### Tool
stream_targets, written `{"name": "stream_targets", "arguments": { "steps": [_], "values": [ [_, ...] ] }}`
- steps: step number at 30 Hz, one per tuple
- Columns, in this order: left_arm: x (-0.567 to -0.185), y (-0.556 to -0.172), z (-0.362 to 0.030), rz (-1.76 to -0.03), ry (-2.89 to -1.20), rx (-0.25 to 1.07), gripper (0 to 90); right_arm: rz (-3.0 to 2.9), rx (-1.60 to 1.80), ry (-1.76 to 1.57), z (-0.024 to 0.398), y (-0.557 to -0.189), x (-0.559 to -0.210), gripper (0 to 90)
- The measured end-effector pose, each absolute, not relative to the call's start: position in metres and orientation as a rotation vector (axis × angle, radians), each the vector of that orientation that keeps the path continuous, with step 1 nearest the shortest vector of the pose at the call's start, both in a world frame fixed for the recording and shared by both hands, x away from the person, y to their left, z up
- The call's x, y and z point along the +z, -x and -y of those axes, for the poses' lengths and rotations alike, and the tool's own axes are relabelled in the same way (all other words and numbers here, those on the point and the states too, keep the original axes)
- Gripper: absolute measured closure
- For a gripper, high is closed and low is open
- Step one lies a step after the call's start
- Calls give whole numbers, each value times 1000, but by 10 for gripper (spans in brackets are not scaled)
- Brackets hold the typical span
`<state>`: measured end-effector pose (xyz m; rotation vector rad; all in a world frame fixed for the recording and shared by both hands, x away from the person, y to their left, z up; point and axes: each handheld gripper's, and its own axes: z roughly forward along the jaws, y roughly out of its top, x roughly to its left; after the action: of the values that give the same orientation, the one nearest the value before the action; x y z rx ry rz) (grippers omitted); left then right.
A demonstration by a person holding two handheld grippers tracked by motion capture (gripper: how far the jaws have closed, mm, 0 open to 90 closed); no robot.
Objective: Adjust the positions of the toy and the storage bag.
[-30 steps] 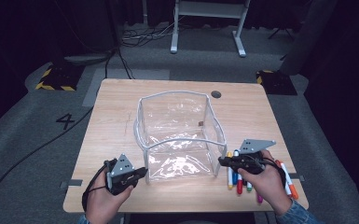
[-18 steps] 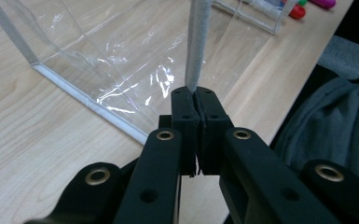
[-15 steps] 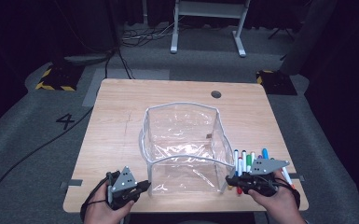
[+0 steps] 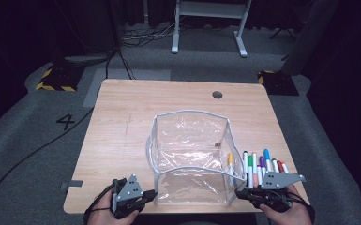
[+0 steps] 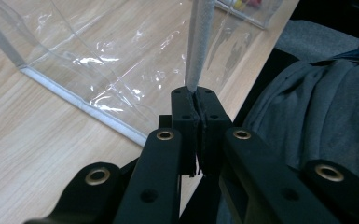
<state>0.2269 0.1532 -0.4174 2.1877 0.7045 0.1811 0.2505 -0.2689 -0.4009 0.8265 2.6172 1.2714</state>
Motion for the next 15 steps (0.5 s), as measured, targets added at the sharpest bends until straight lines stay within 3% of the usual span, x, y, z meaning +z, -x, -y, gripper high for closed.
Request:
{"name": "stream_targets", "arguments": {
  "steps": [8,11,15],
  "values": [
    [-419,-227,-150,-691,-2179,163,865,-2612,1263,-849,276,-249,-402,857],
    [-419,-226,-154,-697,-2171,177,771,-2614,1274,-850,278,-250,-401,733],
    [-416,-222,-165,-742,-2153,195,633,-2615,1266,-855,286,-249,-397,659]
  ]
}}
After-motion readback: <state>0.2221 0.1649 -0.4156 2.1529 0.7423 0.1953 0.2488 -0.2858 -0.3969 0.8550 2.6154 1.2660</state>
